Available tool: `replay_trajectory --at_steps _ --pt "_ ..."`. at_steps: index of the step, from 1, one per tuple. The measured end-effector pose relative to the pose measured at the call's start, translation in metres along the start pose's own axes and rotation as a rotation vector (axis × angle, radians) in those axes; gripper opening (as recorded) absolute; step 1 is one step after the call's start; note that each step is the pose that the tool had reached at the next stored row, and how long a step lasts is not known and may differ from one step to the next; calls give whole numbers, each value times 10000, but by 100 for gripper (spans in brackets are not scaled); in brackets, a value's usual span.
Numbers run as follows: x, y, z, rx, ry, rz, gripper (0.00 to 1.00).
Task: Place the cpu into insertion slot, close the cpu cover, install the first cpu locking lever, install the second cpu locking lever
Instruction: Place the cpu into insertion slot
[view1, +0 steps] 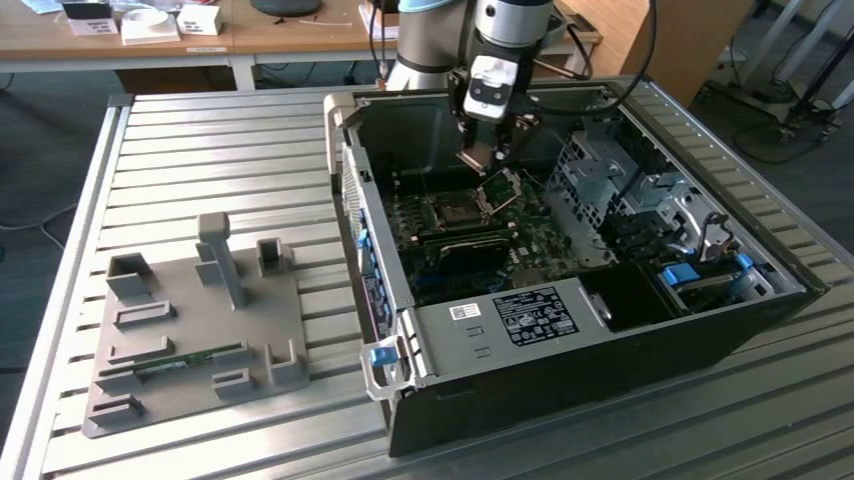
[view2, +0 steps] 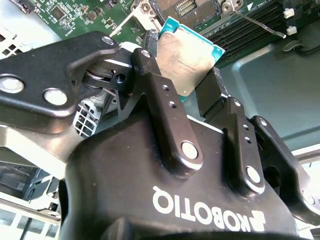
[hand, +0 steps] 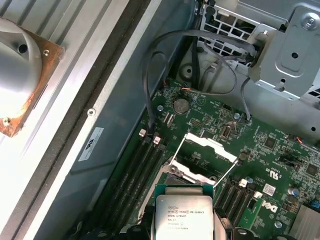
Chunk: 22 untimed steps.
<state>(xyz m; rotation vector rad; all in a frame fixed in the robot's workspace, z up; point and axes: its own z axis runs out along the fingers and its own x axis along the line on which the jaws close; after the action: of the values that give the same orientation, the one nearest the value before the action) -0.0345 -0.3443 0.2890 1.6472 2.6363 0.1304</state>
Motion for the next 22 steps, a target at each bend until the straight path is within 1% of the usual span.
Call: replay_trajectory --at_steps 3,8,11,17,22 --pt "0 -1 7 -7 -31 363 54" --pt "-1 -2 17 -21 -102 1164 54" --pt "-1 -2 21 -29 -129 1495 54" --pt "-1 -2 25 -37 -174 2006 54" --pt "-1 -2 27 -41 -194 2230 54"
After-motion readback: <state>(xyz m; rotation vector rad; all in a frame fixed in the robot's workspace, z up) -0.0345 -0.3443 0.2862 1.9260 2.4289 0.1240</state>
